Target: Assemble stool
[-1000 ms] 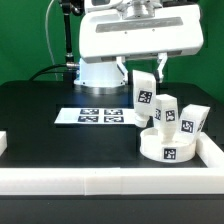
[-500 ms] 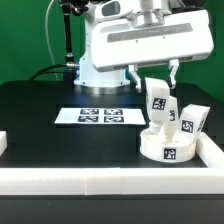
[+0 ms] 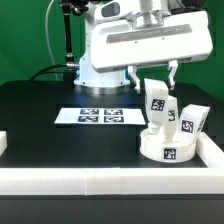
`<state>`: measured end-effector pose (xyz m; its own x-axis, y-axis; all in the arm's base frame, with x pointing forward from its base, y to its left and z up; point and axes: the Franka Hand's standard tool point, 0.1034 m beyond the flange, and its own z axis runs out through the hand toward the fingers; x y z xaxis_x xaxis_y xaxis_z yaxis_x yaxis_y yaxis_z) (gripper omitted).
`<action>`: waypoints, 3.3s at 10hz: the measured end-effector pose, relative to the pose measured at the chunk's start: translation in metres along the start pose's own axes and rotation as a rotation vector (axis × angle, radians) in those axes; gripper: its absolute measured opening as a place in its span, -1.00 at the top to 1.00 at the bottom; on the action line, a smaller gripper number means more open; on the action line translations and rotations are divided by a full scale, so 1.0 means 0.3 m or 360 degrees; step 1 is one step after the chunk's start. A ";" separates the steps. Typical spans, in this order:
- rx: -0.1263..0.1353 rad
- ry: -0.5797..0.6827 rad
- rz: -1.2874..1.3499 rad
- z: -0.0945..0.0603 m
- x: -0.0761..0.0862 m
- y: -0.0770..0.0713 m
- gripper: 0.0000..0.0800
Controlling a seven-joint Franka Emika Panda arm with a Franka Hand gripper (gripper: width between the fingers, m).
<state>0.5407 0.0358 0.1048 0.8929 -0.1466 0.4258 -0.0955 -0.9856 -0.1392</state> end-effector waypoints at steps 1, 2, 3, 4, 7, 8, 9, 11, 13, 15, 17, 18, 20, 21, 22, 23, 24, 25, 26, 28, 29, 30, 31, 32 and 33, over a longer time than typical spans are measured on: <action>0.0019 -0.0028 0.0057 0.000 -0.006 0.023 0.19; 0.0051 -0.0045 0.0066 -0.002 -0.008 0.007 0.19; 0.0072 -0.0050 0.0077 -0.005 -0.006 -0.001 0.19; 0.0083 -0.0050 0.0084 -0.003 -0.007 -0.008 0.19; 0.0097 -0.0024 0.0065 -0.006 -0.010 -0.067 0.19; 0.0096 -0.0026 0.0069 -0.004 -0.011 -0.064 0.19; 0.0096 -0.0027 0.0069 -0.004 -0.011 -0.065 0.19; 0.0104 -0.0021 0.0053 0.002 0.002 -0.072 0.19; 0.0109 -0.0006 0.0043 0.010 0.028 -0.066 0.19; 0.0107 -0.0008 0.0043 0.012 0.026 -0.061 0.19; 0.0106 -0.0013 0.0051 0.014 0.020 -0.060 0.19; 0.0106 -0.0013 0.0051 0.014 0.019 -0.060 0.19; 0.0093 0.0023 0.0031 0.016 0.012 -0.051 0.19; 0.0091 0.0024 0.0027 0.020 0.006 -0.049 0.19; 0.0091 0.0023 0.0023 0.023 0.006 -0.047 0.19; 0.0090 0.0016 0.0029 0.030 0.002 -0.040 0.19; 0.0091 0.0008 0.0032 0.036 -0.005 -0.039 0.19; 0.0092 0.0006 0.0030 0.037 -0.009 -0.041 0.19; 0.0091 0.0003 0.0032 0.040 -0.013 -0.040 0.19; 0.0087 0.0015 0.0035 0.046 -0.020 -0.037 0.19; 0.0080 0.0036 0.0037 0.050 -0.028 -0.033 0.19; 0.0070 0.0073 0.0040 0.053 -0.033 -0.028 0.19; 0.0066 0.0085 0.0044 0.060 -0.040 -0.022 0.19; 0.0067 0.0091 0.0043 0.061 -0.039 -0.022 0.19; 0.0067 0.0092 0.0045 0.061 -0.038 -0.022 0.19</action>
Offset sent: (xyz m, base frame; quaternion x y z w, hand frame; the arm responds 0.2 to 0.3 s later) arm 0.0054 0.0229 0.0064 0.0581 0.0126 0.0262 0.9979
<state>0.5391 0.0453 0.0844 0.8630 -0.1800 0.4720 -0.1005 -0.9769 -0.1887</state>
